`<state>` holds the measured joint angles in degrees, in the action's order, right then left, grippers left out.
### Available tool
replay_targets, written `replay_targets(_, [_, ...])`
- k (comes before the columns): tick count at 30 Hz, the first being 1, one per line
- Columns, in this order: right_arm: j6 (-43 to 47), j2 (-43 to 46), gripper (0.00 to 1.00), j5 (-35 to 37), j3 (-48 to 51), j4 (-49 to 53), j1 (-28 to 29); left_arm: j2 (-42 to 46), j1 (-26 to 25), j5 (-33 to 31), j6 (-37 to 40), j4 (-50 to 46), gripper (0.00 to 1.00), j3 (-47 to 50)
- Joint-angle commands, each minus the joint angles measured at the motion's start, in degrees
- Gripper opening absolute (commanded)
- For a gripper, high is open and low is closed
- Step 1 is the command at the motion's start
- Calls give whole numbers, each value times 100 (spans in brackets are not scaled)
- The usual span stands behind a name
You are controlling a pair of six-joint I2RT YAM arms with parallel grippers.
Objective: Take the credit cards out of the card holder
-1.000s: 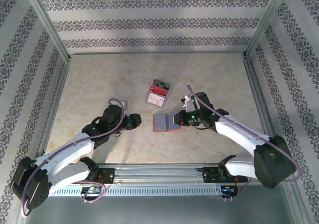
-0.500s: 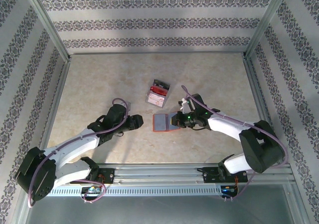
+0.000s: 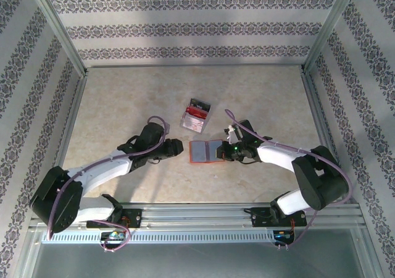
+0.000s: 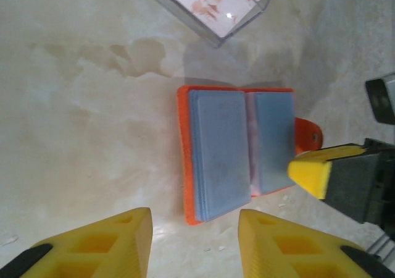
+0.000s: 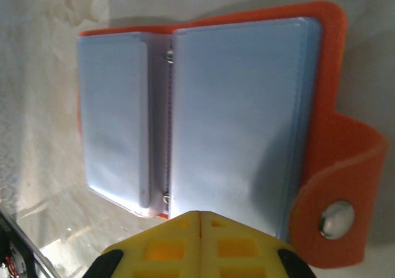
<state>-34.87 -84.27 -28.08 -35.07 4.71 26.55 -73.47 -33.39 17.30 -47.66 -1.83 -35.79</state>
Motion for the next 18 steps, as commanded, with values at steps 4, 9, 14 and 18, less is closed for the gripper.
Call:
replay_targets(4, [220,-149,0,109,97,78,-53,-530,-27,687,-215,531,36,-354])
replay_targets(9, [261,-204,0,114,95,96,-53,-898,-45,919,-227,630,33,-557])
replay_targets(14, [314,-304,0,101,87,119,-50,-1289,-45,1065,-192,653,22,-789])
replay_targets(18, [332,-363,0,100,77,126,-53,-1619,-61,1006,-63,353,18,-1054])
